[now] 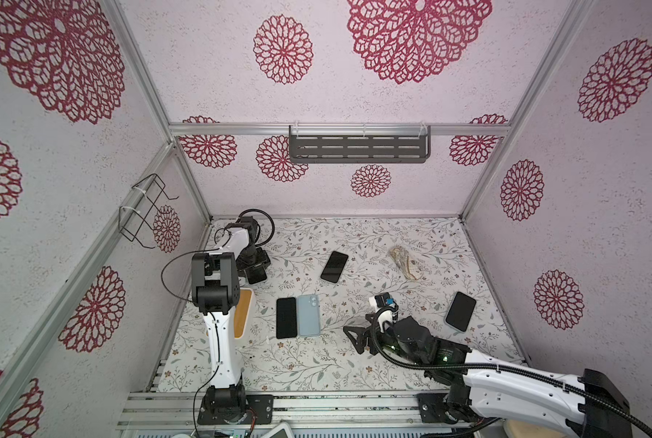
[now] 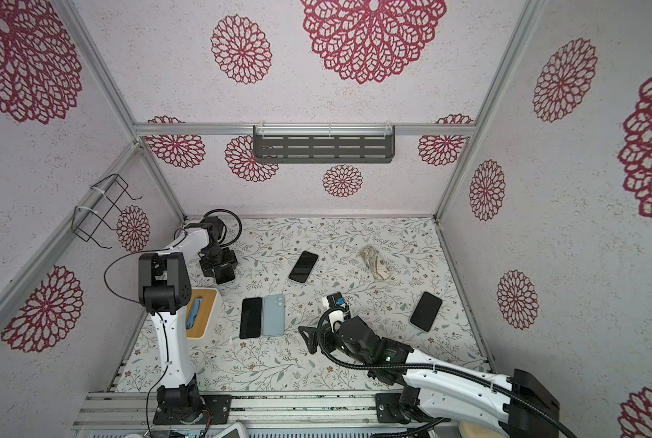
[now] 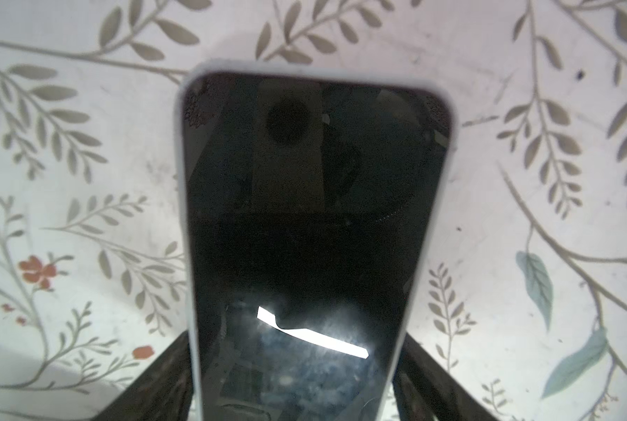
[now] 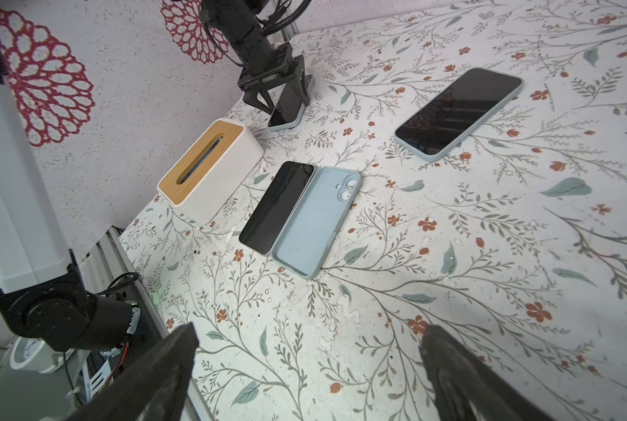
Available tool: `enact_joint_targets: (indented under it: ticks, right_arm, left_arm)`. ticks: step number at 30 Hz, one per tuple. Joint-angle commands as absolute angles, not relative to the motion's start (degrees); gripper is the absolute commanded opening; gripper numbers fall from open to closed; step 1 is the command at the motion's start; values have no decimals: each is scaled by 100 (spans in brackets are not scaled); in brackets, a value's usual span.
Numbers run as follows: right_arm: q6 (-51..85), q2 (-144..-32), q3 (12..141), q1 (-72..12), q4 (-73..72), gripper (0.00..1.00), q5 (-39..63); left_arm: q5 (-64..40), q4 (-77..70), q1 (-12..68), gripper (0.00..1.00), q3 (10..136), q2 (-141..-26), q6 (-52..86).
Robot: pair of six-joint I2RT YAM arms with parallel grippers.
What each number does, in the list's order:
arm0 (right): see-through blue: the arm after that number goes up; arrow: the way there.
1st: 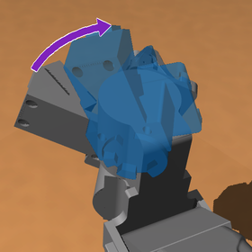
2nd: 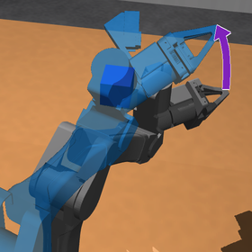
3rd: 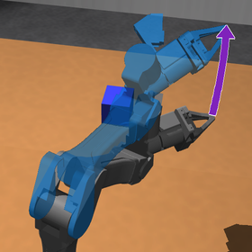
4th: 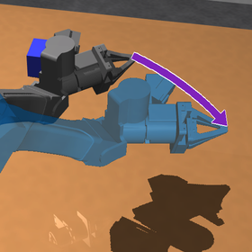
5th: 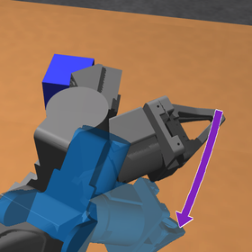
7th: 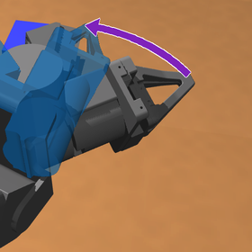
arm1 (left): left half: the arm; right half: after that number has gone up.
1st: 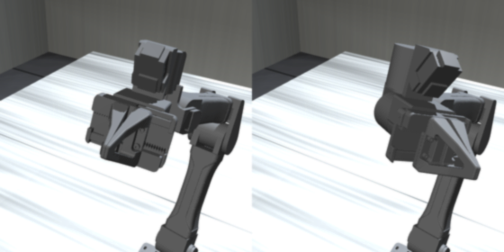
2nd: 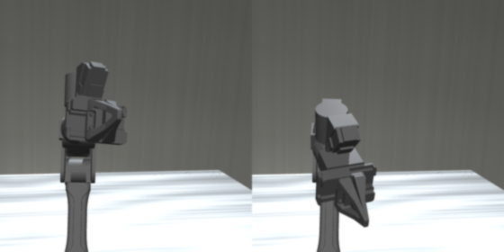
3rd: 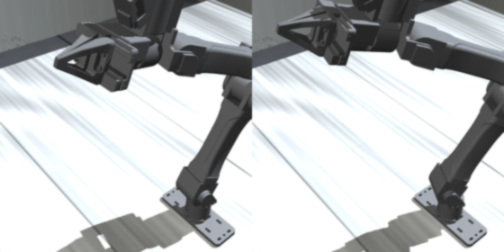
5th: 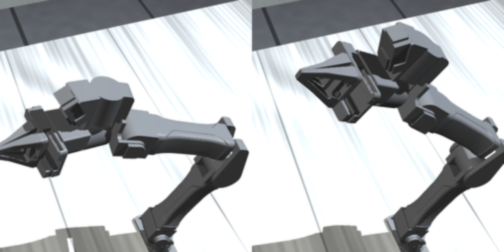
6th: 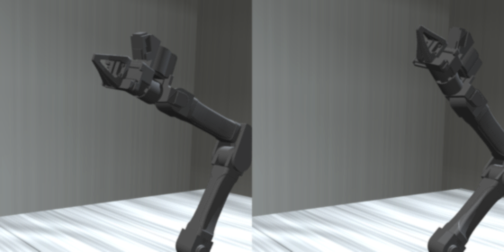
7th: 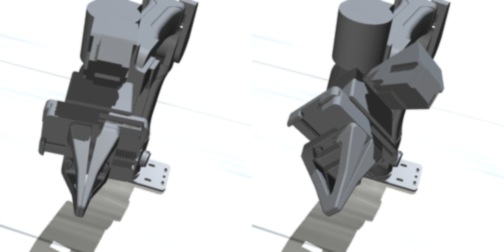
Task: Take the phone out of the phone case
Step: Pick up the phone from the top-left of the table.
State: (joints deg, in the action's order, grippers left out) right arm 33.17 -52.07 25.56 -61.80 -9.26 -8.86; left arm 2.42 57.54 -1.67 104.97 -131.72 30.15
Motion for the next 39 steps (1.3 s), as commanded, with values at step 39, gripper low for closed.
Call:
enact_joint_targets:
  ticks: [39]
  right_arm:
    - [4660,-9261,4845,-4370,-3273,98,1916]
  left_arm:
    - [-1935,4205,324,63,9350,-11518,3417]
